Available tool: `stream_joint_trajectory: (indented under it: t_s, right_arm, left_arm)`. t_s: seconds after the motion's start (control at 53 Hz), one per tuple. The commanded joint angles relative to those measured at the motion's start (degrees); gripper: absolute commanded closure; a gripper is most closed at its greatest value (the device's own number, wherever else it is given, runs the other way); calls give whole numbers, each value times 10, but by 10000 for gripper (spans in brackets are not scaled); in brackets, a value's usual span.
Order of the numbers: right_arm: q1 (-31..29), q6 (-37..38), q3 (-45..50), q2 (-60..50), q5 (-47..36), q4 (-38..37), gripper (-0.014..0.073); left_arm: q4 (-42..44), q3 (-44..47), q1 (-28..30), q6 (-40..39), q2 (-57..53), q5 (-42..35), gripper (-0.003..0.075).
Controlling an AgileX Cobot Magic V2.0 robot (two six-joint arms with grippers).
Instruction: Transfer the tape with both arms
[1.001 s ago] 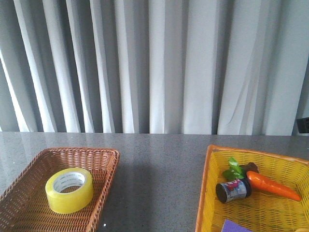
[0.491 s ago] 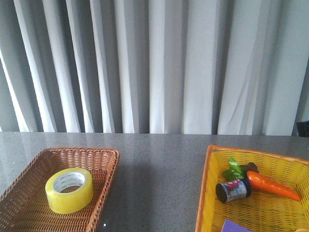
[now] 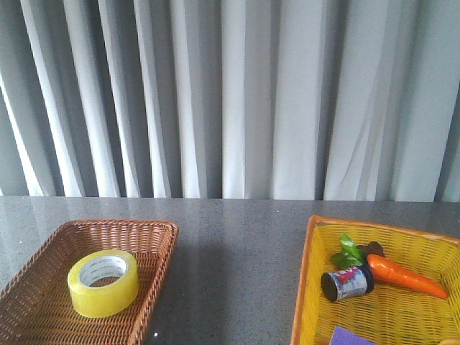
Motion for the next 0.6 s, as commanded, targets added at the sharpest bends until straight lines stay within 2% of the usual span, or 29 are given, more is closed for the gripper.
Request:
stream_joint_trajectory:
  t_s: [0.0, 0.208, 0.397, 0.585]
  right_arm:
    - [-1, 1, 52, -67, -68, 3, 602]
    - [-1, 3, 225, -190, -160, 4, 602]
    - [-1, 5, 340, -301, -202, 29, 602]
    - [-1, 2, 358, -369, -151, 27, 602]
  left_arm:
    - [-1, -13, 0, -1, -10, -44, 727]
    - [-1, -13, 0, -1, -10, -43, 727]
    - [-1, -13, 0, -1, -10, -43, 727]
    - [-1, -13, 0, -1, -10, -43, 727]
